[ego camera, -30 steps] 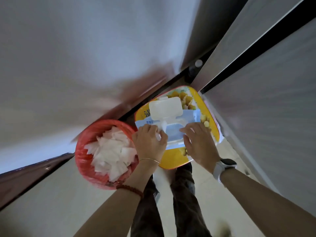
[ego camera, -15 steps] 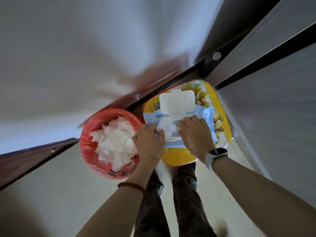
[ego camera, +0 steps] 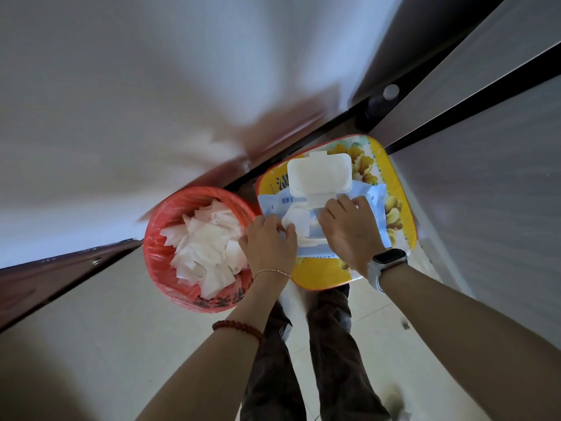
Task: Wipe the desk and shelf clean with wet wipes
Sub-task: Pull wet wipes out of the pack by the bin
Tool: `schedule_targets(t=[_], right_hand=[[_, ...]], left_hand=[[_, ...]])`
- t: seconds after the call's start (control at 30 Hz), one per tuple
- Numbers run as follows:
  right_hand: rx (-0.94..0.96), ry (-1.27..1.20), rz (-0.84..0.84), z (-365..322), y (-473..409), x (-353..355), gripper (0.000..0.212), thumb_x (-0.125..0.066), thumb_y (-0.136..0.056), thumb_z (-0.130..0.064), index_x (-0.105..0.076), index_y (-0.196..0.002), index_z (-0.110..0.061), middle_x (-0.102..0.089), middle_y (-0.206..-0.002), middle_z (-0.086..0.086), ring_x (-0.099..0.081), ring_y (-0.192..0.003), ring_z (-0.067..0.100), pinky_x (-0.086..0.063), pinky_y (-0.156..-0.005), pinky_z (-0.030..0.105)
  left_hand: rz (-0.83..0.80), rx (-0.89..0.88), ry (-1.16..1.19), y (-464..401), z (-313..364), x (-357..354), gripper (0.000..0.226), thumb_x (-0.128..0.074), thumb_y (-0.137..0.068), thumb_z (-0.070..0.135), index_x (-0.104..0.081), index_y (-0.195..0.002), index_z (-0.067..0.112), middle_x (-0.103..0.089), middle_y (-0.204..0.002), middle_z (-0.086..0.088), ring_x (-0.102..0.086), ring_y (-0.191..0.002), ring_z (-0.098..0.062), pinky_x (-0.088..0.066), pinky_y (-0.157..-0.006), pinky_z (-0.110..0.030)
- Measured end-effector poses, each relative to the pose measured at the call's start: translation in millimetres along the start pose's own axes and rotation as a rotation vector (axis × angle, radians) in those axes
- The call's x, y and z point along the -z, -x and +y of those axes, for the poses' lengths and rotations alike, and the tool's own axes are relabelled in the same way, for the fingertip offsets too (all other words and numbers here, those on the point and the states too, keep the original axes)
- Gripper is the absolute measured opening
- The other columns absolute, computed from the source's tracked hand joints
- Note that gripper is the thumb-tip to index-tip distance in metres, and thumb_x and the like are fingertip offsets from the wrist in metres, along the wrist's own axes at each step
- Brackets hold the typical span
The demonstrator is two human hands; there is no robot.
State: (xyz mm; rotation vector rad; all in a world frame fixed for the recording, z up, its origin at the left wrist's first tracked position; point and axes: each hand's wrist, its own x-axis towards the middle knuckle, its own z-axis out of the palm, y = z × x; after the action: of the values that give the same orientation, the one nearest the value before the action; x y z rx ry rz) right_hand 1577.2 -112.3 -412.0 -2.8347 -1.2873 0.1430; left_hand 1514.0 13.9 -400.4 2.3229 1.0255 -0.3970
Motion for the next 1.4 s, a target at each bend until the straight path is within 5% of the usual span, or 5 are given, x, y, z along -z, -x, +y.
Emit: schedule_targets(t=[0.6, 1.03, 1.4], right_hand=[[0.029, -0.088, -0.017, 6, 12, -5, 0.014, -0.076, -0.064, -0.008, -0.063, -0.066, -0.012, -0.062, -0.065, 0.004, -0.057, -0.061, 0.023, -0.048, -0.056, 0.033], [0.086, 0.134, -0.122, -2, -3, 2, 0.020, -0.072, -0.062, -0.013, -0.055, -0.054, -0.016, -0.052, -0.054, -0.001, -0.051, -0.055, 0.018, -0.042, -0.052, 0.028], [-0.067, -0.043, -0.016, 1, 1, -2, 0.017, -0.072, -0.068, -0.011, -0.057, -0.060, -0.010, -0.057, -0.058, 0.005, -0.056, -0.057, 0.023, -0.043, -0.052, 0.029]], left_hand=[[-0.034, 0.018, 0.062, -1, -2, -2, 0.022, -0.055, -0.084, 0.022, -0.040, -0.070, 0.015, -0.046, -0.081, -0.005, -0.049, -0.089, -0.028, -0.029, -0.088, -0.040], [-0.027, 0.028, 0.078, 0, -3, -4, 0.022, -0.054, -0.084, 0.022, -0.040, -0.069, 0.013, -0.050, -0.082, -0.008, -0.049, -0.088, -0.028, -0.030, -0.085, -0.039], [-0.008, 0.021, 0.126, 1, -2, -1, 0.022, -0.056, -0.084, 0.020, -0.041, -0.068, 0.013, -0.046, -0.079, -0.003, -0.046, -0.083, -0.022, -0.027, -0.084, -0.035]])
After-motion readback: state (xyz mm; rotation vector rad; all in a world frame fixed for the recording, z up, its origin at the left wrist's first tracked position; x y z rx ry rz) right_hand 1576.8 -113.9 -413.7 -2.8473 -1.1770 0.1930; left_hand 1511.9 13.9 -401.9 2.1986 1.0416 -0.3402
